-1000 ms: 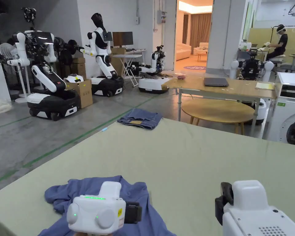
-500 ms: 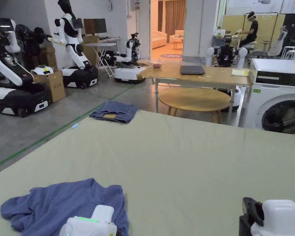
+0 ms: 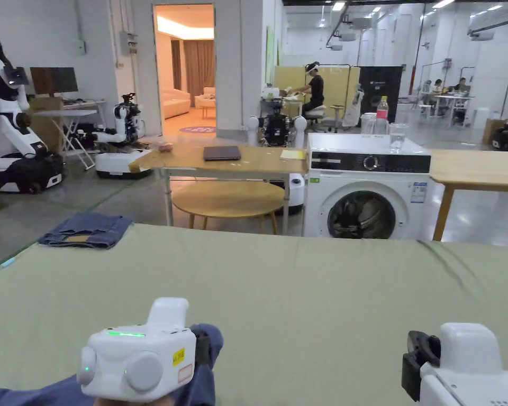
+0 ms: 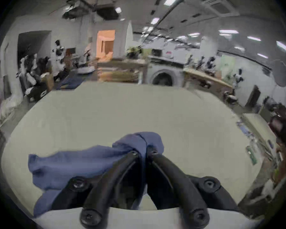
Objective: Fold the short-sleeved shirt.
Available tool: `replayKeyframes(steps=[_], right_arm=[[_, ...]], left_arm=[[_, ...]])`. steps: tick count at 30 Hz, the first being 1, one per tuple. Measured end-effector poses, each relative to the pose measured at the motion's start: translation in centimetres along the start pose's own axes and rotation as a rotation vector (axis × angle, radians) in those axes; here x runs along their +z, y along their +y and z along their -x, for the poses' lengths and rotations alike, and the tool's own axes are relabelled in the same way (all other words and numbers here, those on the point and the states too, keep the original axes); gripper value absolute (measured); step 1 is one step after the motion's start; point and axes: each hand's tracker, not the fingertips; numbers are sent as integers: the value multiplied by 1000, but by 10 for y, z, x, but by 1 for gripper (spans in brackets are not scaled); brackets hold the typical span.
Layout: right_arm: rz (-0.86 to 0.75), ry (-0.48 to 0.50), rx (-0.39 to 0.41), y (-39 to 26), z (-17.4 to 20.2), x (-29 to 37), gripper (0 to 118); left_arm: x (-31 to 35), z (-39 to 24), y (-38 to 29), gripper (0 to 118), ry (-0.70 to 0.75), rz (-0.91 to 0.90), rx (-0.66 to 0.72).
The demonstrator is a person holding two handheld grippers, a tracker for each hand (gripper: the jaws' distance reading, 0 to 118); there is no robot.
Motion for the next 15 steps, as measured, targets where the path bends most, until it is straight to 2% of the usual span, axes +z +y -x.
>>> replayKeyframes(steps=[5, 9, 12, 15], right_arm=[[-14, -117, 24, 6, -68, 28, 0], [5, -190, 5, -2, -116, 43, 0], [31, -242, -12, -18, -144, 49, 0], [72, -280, -24, -32, -167, 50, 0]], left_arm=[[-21, -141, 36, 0, -234, -38, -74], [-67, -242, 28, 0, -344, 45, -130], [-122, -293, -4, 0, -317, 180, -183], [-169, -315, -50, 0, -274, 273, -206]])
